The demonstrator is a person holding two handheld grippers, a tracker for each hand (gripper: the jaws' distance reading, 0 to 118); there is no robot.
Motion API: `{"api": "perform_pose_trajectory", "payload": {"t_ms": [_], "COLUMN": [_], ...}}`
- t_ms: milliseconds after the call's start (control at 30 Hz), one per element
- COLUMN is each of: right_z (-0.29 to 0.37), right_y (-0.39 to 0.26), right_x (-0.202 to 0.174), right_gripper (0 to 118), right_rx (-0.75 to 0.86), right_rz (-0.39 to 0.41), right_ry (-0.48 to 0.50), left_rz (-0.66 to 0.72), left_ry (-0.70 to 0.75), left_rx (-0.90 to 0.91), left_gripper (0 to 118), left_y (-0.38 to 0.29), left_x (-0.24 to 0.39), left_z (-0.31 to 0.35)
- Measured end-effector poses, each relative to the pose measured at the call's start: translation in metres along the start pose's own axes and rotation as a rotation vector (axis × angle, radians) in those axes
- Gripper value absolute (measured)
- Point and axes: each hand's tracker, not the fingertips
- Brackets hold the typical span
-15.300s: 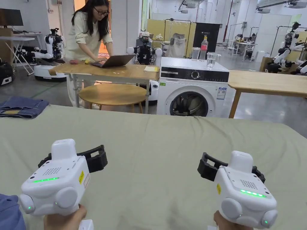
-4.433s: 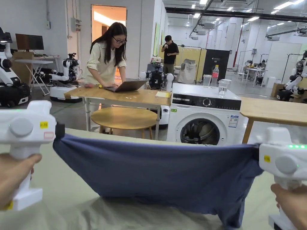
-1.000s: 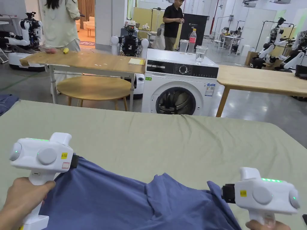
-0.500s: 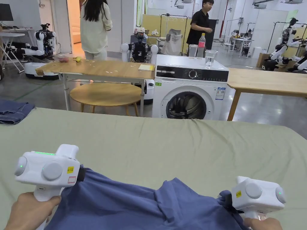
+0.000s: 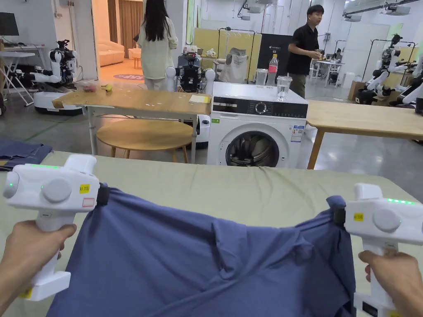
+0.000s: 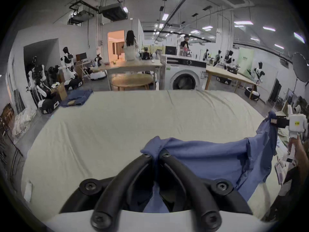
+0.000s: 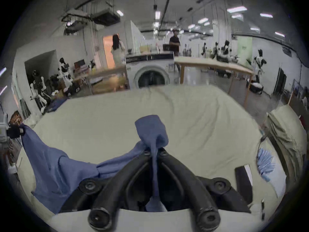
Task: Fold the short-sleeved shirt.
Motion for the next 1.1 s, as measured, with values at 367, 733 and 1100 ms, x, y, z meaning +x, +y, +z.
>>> {"api": "perform_pose_trajectory", "payload": {"t_ms": [367,733,1100], "right_z": [0.118,0.125,0.112], "right_y": [0.106,0.173,0.215], "right_x": [-0.032,-0.045,-0.066], "right_gripper": [0,0,0], "right_rx": [0.274,0.336,0.354], "right_rz": [0.107,0.109,0.169], "right_ry": [-0.024,-0.048,-0.106], "left_rz": [-0.028,0.04,0.049], "left_ry": [0.049,0.064,0.082], "left_rx": [0.215,0.249,0.24], "left_gripper": [0,0,0], "left_y": [0.087,0.16,0.194], "left_x": [-0.012,-0.031,-0.042], "left_z": [0.11,0.124,0.11]}}
